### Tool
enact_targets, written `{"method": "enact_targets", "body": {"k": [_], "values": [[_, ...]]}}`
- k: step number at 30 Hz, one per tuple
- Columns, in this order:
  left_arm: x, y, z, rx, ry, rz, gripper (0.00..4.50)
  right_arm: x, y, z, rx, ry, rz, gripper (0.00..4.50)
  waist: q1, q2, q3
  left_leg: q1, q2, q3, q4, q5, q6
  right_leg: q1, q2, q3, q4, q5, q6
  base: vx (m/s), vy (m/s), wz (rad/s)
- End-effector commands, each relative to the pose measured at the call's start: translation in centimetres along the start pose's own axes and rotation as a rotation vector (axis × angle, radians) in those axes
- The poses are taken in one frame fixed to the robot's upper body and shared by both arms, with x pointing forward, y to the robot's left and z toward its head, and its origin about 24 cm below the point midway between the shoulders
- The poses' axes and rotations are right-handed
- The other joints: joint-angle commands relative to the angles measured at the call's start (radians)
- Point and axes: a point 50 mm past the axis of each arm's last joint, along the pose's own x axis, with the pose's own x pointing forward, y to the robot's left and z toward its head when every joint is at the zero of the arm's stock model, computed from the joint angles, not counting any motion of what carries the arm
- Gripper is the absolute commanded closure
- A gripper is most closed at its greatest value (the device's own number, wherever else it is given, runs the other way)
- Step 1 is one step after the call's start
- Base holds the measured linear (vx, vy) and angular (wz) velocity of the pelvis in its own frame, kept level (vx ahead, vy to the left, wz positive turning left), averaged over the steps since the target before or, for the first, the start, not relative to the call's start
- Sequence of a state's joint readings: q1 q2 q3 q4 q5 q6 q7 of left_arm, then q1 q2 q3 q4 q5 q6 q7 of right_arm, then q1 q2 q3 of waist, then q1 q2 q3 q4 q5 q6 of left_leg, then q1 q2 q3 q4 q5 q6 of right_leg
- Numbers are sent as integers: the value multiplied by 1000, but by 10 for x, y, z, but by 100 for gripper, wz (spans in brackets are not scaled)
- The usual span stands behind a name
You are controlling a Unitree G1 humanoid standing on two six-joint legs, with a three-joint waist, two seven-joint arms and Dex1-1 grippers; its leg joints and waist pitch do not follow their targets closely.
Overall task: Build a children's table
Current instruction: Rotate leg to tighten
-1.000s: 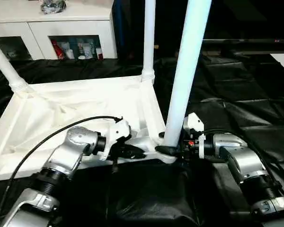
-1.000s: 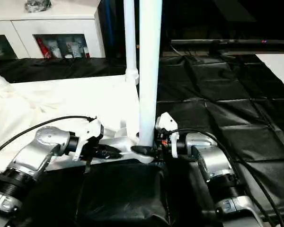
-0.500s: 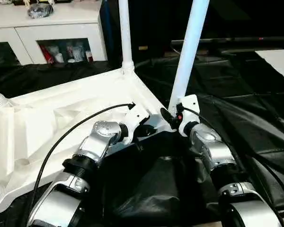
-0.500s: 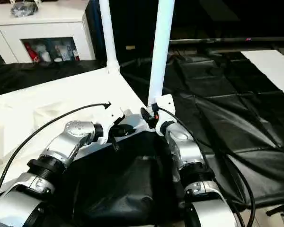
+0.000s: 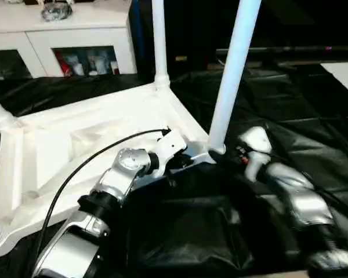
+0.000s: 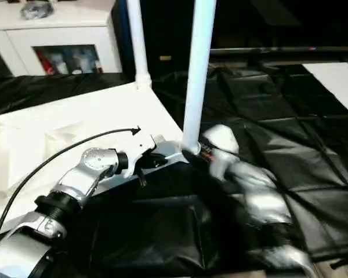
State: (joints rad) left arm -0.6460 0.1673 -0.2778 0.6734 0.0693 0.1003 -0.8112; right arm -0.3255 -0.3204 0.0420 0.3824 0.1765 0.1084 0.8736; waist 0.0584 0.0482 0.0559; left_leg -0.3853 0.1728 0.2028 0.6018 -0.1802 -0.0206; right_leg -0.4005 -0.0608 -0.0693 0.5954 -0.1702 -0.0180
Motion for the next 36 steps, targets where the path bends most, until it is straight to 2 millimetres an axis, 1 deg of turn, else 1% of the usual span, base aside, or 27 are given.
{"method": "enact_targets", "body": {"k": [1, 2, 4, 6, 7, 9, 10, 12, 13, 14, 15, 16, 17, 18, 19, 20, 21, 23, 24, 25, 26, 27, 28, 31, 32, 34, 36], "values": [[-1, 3, 22, 35, -134, 19, 450, -8, 2, 8, -4, -15, 70, 130, 6, -21, -68, 13, 59, -37, -65, -206, 90, 51, -96, 48, -89, -344, -167, 0, 0, 0], [-2, 2, 23, 12, -152, 16, 422, -15, 0, 9, -7, -14, 74, 123, 8, -24, -68, 18, 60, -36, -63, -201, 95, 47, -94, 49, -92, -359, -165, 0, 0, 0], [-7, 1, 25, -17, -186, 15, 392, -23, 3, 12, 2, -10, 110, 121, 10, -28, -69, 14, 61, -35, -63, -181, 101, 47, -94, 48, -88, -343, -169, 0, 0, 0], [-10, 0, 26, -29, -196, 2, 392, -25, 5, 13, 3, -8, 126, 121, 13, -25, -70, 17, 67, -36, -64, -182, 100, 44, -94, 48, -85, -330, -183, 0, 0, 0], [-18, -2, 27, -16, -207, -4, 384, -23, 10, 14, 0, -10, 139, 121, 13, -30, -69, 15, 68, -36, -66, -183, 101, 44, -94, 48, -84, -325, -185, 0, 0, 0], [-23, -2, 27, -20, -216, 1, 359, -20, 12, 15, 0, -15, 141, 121, 7, -31, -68, 13, 69, -40, -69, -193, 94, 44, -96, 47, -79, -325, -186, 0, 0, 0], [-35, -1, 28, -32, -226, 23, 353, -13, 16, 15, 3, -26, 142, 121, 4, -37, -66, 13, 67, -38, -69, -201, 90, 42, -96, 48, -82, -337, -185, 0, 0, 0], [-44, 1, 27, -49, -227, 40, 342, -9, 18, 16, 9, -33, 143, 121, 1, -34, -67, 12, 65, -38, -69, -191, 82, 41, -95, 48, -81, -345, -181, 0, 0, 0], [-52, 2, 26, -60, -225, 52, 323, -6, 20, 17, 20, -43, 150, 121, 0, -38, -67, 14, 66, -37, -69, -189, 78, 39, -93, 49, -79, -339, -183, 0, 0, 0], [-71, 2, 22, -85, -213, 59, 314, 1, 26, 18, 38, -56, 167, 121, -1, -43, -63, 12, 67, -39, -72, -194, 78, 40, -94, 48, -78, -350, -184, 0, 0, 0], [-82, 0, 20, -99, -204, 54, 309, 5, 28, 19, 47, -59, 172, 121, 1, -38, -65, 14, 70, -42, -73, -196, 68, 40, -98, 50, -72, -348, -188, 0, 0, 0], [-82, 0, 20, -99, -204, 54, 309, 5, 28, 19, 47, -59, 172, 121, -4, -35, -61, 15, 69, -41, -76, -208, 63, 35, -93, 50, -75, -362, -188, 0, 0, 0], [-101, -6, 13, -117, -164, 24, 293, 14, 30, 20, 50, -65, 160, 121, -1, -34, -61, 28, 72, -39, -75, -230, 44, 27, -91, 52, -75, -371, -187, 0, 0, 0], [-108, -9, 10, -123, -143, 9, 280, 18, 29, 20, 50, -65, 136, 121, -6, -36, -58, 18, 71, -43, -83, -224, 36, 32, -91, 52, -69, -357, -195, 0, 0, 0], [-118, -14, 3, -136, -106, -21, 280, 24, 27, 21, 62, -71, 108, 121, -7, -37, -54, 20, 70, -40, -86, -236, 33, 28, -86, 52, -74, -369, -187, 0, 0, 0], [-118, -14, 3, -136, -106, -21, 264, 24, 27, 21, 62, -71, 108, 121, -6, -32, -53, 35, 69, -37, -84, -273, 16, 17, -85, 56, -79, -386, -188, 0, 0, 0], [-127, -19, -2, -150, -74, -47, 260, 30, 25, 22, 69, -73, 72, 121, -7, -39, -52, 35, 69, -37, -85, -282, 8, 17, -84, 56, -79, -393, -184, 0, 0, 0], [-146, -33, -12, -218, -5, -104, 241, 48, 23, 26, 100, -93, 28, 121, -7, -33, -49, 32, 68, -42, -92, -313, -24, 17, -86, 58, -72, -397, -189, 0, 0, 0], [-146, -33, -12, -218, -5, -104, 227, 48, 23, 26, 100, -93, 28, 121, -9, -34, -48, 34, 69, -41, -94, -328, -32, 16, -85, 58, -72, -403, -184, 0, 0, 0], [-150, -35, -14, -235, 11, -101, 220, 53, 23, 27, 104, -98, 11, 121, -4, -34, -48, 48, 69, -37, -91, -357, -46, 5, -84, 62, -77, -411, -178, 0, 0, 0], [-155, -32, -27, -233, 82, 0, 213, 65, 23, 33, 123, -124, -33, 121, -1, -32, -47, 52, 68, -36, -91, -375, -56, 3, -85, 65, -80, -413, -176, 0, 0, 0], [-157, -30, -31, -234, 113, 38, 213, 69, 22, 35, 129, -132, -55, 121, -3, -35, -45, 51, 68, -37, -92, -383, -59, 2, -86, 66, -83, -415, -175, 0, 0, 0], [-157, -30, -31, -234, 118, 41, 203, 70, 22, 35, 131, -133, -58, 121, -7, -37, -45, 42, 66, -43, -96, -390, -67, 13, -87, 64, -78, -430, -164, 0, 0, 0], [-163, -28, -45, -223, 231, 103, 178, 79, 16, 41, 196, -169, -178, 121, -5, -34, -47, 46, 66, -45, -98, -399, -80, 9, -87, 65, -79, -437, -143, 0, 0, 0], [-167, -27, -51, -229, 272, 144, 164, 86, 11, 44, 304, -214, -270, 121, -8, -35, -47, 46, 65, -45, -98, -402, -85, 10, -89, 66, -78, -440, -145, 0, 0, 0], [-167, -27, -51, -234, 276, 155, 154, 88, 10, 45, 327, -224, -291, 121, -12, -31, -48, 45, 63, -47, -98, -419, -90, 10, -87, 65, -77, -440, -143, 0, 0, 0], [-168, -26, -51, -229, 283, 167, 136, 89, 9, 44, 335, -227, -332, 121, -12, -33, -47, 48, 63, -46, -98, -433, -93, 7, -84, 64, -79, -445, -137, 0, 0, 0]]}}
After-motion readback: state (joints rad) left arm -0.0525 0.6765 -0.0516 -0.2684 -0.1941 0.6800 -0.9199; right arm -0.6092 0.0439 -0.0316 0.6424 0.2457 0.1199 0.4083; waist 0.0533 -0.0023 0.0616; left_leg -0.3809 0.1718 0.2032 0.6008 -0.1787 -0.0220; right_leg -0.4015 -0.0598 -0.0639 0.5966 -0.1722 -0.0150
